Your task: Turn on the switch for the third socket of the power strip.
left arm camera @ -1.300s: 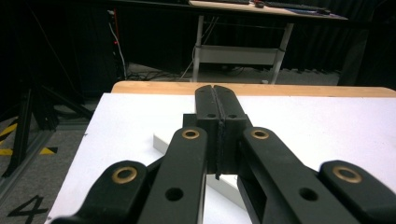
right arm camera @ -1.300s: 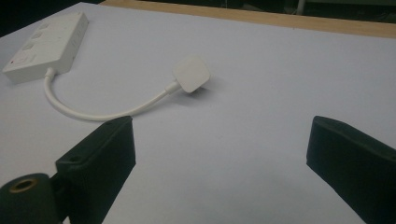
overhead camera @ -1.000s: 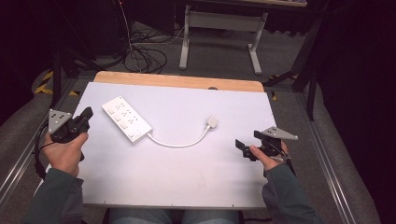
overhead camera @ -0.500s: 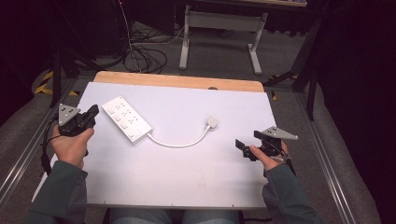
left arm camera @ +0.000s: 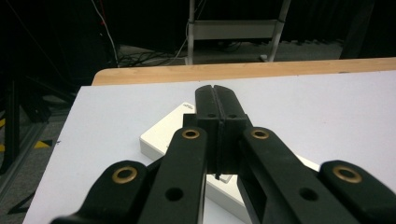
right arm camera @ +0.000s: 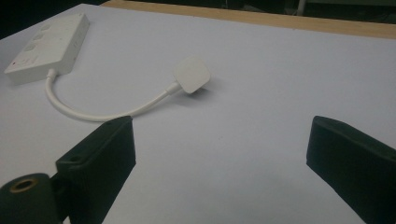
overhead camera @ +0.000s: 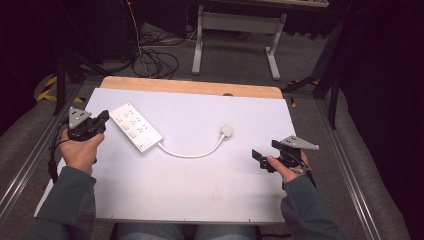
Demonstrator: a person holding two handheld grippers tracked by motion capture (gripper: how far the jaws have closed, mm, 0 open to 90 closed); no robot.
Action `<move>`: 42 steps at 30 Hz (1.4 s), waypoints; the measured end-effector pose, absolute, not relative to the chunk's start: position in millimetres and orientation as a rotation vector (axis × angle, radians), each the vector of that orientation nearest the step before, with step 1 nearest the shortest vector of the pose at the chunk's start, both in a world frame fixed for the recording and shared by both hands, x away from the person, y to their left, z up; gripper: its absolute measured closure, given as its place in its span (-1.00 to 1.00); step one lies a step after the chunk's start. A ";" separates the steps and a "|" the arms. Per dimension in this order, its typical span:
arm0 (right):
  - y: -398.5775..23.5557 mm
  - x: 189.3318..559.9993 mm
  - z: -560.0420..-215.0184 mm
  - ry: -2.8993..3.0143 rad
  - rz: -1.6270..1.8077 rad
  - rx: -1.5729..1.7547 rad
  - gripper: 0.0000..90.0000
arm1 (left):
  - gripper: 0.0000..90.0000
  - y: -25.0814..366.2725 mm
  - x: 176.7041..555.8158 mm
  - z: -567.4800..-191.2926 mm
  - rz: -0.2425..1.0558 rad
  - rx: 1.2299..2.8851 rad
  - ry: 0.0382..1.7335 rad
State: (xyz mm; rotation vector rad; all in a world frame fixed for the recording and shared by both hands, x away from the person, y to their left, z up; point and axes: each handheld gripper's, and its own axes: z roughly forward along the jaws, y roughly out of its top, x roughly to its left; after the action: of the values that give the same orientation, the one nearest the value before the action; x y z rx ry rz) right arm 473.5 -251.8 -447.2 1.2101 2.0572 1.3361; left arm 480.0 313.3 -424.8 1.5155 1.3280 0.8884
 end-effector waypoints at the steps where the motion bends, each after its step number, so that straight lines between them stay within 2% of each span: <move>1: -251.5 473.3 -447.1 2.060 1.335 1.208 -0.81 | 1.00 313.3 481.6 -425.2 0.890 1.517 1.326; 42: -250.6 473.6 -446.9 2.067 1.332 1.198 -0.78 | 1.00 302.4 524.6 -440.7 0.865 1.669 1.359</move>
State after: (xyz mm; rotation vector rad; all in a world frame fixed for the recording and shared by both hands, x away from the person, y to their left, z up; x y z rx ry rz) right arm 473.6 -250.6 -446.9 1.1978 2.0666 1.3320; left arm 524.6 302.4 -440.7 1.6688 1.3588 0.8649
